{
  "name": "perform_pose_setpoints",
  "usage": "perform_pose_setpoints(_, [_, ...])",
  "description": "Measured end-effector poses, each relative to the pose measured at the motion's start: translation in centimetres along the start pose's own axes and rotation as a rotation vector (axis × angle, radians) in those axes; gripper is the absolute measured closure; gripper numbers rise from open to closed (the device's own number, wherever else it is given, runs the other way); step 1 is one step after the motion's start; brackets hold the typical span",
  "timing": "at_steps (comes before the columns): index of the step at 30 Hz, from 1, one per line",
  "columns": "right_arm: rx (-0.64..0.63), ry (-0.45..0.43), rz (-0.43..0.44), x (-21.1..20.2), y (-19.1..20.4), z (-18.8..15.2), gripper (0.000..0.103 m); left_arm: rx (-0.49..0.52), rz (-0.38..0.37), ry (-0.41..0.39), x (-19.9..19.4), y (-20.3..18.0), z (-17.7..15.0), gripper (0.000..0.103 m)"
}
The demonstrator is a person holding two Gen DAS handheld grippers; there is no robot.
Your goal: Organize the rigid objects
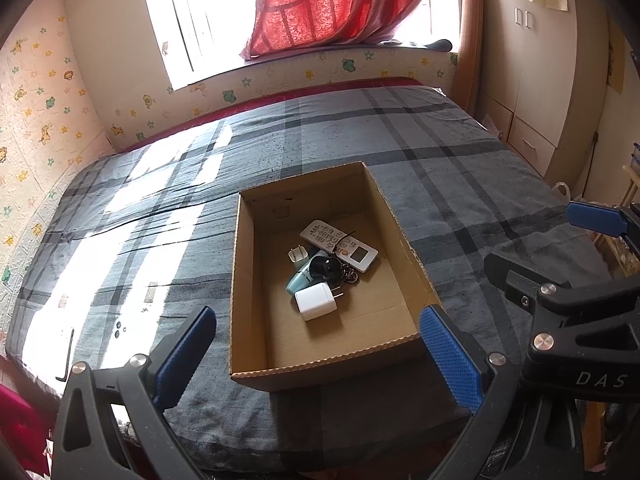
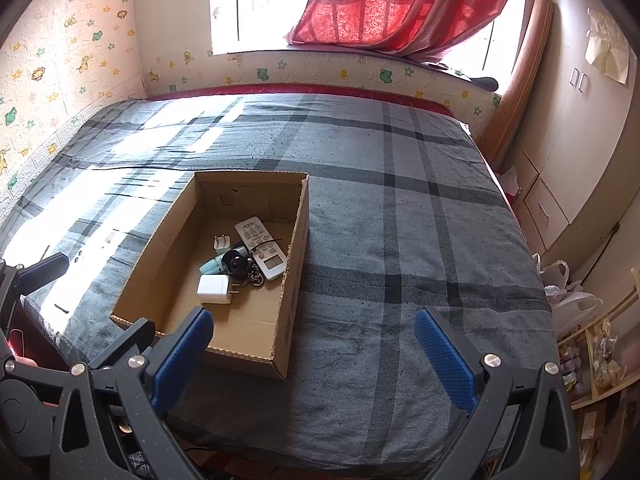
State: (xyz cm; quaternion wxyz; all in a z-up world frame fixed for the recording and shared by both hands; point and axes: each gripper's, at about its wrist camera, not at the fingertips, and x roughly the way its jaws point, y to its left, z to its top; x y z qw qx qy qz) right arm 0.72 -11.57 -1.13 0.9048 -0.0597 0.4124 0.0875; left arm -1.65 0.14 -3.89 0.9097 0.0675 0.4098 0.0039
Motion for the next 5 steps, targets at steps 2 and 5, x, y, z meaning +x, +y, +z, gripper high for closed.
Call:
perform_pose_setpoints(2, [0.001,-0.007,0.002,0.07,-0.10,-0.01,0.000,0.003,0.000,-0.005,0.11,-0.04,0.09,0.000])
perform_pose_setpoints(5, [0.009,-0.017,0.005,0.05,-0.32,0.11,0.000,0.005,0.001,-0.018,0.05,-0.06,0.26,0.000])
